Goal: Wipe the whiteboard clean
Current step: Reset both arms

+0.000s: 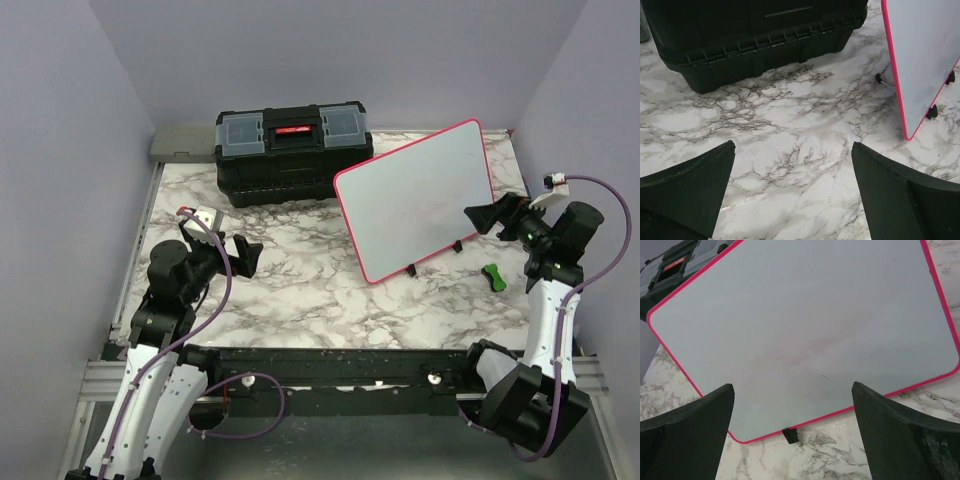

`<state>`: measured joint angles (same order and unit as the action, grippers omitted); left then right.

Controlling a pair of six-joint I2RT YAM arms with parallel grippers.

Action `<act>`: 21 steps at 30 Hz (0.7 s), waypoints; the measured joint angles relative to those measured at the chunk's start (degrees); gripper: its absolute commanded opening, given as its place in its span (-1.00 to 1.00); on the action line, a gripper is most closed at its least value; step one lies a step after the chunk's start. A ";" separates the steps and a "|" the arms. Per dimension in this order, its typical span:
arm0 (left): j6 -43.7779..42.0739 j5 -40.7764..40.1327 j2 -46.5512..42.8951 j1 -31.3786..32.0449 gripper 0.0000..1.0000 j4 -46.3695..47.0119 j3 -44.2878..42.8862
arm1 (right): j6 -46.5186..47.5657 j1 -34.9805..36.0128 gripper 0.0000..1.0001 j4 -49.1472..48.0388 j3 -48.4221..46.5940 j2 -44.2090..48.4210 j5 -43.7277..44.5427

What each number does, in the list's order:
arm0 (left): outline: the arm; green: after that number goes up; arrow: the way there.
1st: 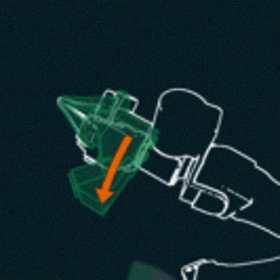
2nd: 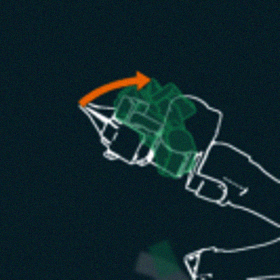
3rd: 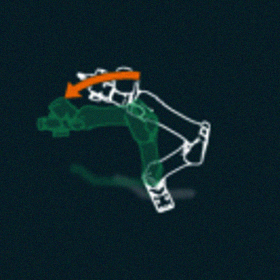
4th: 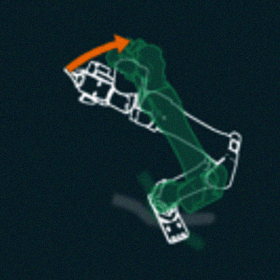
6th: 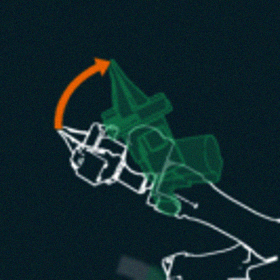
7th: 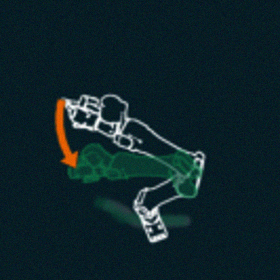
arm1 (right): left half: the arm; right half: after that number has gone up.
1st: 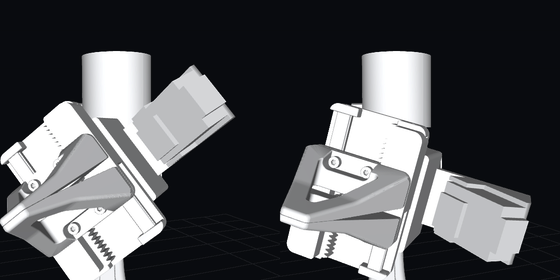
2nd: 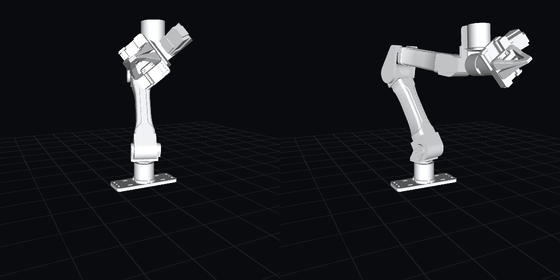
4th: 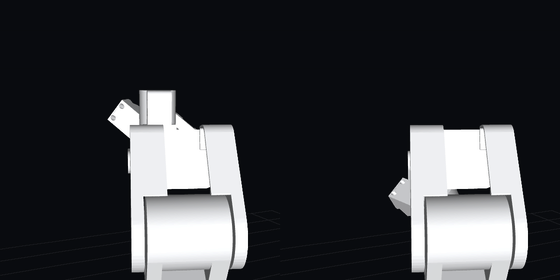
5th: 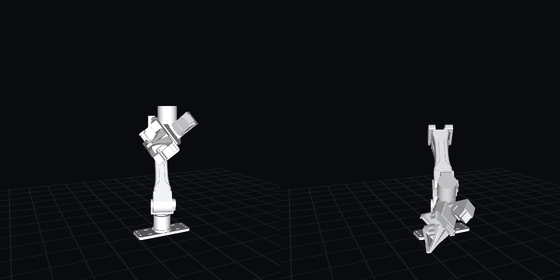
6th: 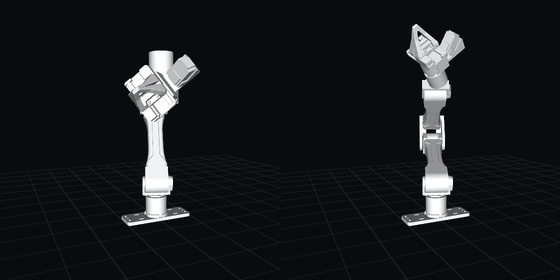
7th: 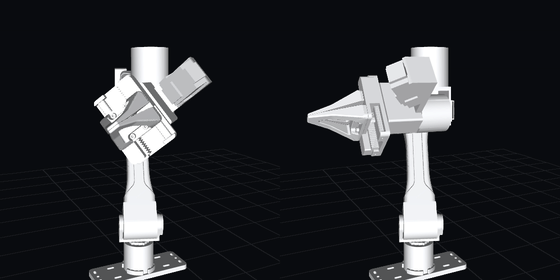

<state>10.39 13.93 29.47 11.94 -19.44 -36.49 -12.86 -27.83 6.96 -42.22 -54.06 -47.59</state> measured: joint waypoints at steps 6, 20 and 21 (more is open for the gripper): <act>0.09 0.00 0.11 0.00 0.97 0.02 0.13 | 0.00 0.00 1.00 -0.02 0.00 0.20 -0.02; 0.17 0.00 0.22 0.00 0.97 0.02 0.35 | 0.35 0.00 1.00 -0.02 0.00 0.28 -1.33; 0.17 0.00 0.22 0.00 0.97 0.02 0.35 | 0.44 0.00 1.00 -0.02 0.00 0.28 -1.55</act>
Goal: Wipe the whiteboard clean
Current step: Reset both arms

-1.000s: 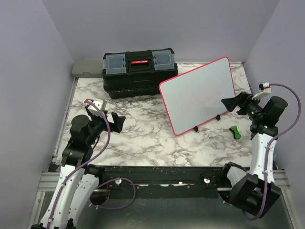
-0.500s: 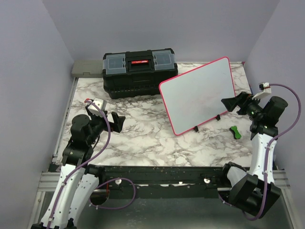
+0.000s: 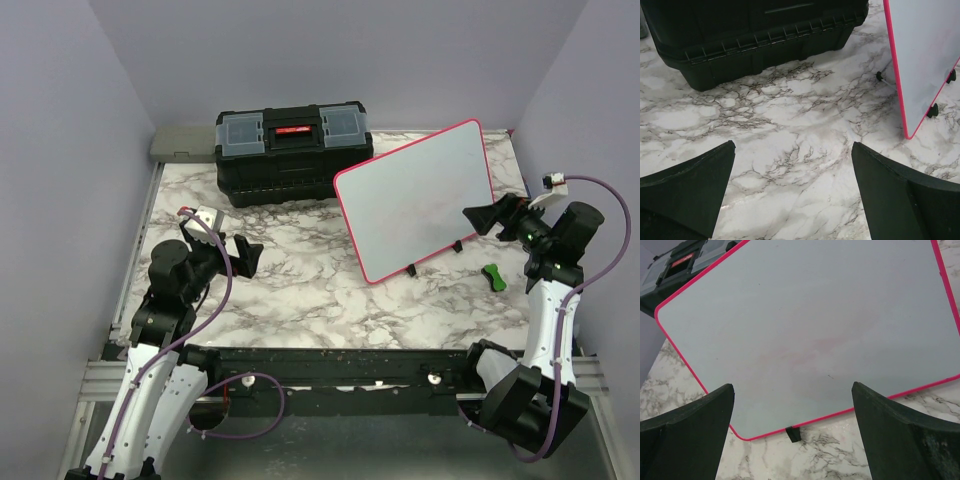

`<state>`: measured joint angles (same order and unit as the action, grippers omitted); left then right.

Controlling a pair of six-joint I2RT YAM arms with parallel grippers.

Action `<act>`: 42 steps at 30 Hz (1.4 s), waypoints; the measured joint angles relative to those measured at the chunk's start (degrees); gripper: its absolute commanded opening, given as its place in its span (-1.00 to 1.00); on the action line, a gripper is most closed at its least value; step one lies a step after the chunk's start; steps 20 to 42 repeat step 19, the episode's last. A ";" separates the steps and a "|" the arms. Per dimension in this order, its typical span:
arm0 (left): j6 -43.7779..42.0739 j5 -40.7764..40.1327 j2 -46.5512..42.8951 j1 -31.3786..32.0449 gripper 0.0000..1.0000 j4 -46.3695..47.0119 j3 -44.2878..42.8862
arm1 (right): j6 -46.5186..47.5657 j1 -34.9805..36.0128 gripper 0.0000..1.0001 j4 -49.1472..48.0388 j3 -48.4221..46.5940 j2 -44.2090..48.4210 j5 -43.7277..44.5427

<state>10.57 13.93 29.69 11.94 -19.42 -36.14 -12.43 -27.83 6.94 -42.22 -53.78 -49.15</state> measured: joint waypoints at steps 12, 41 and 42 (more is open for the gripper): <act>0.00 -0.02 0.00 0.00 0.97 0.00 0.00 | 0.15 0.00 1.00 0.15 -0.15 0.00 -0.61; 0.00 -0.02 0.00 0.00 0.97 0.00 0.02 | 1.20 0.00 1.00 0.37 -0.90 0.09 -1.49; 0.00 -0.02 0.00 0.00 0.97 0.00 0.02 | 1.20 0.00 1.00 0.37 -0.90 0.09 -1.49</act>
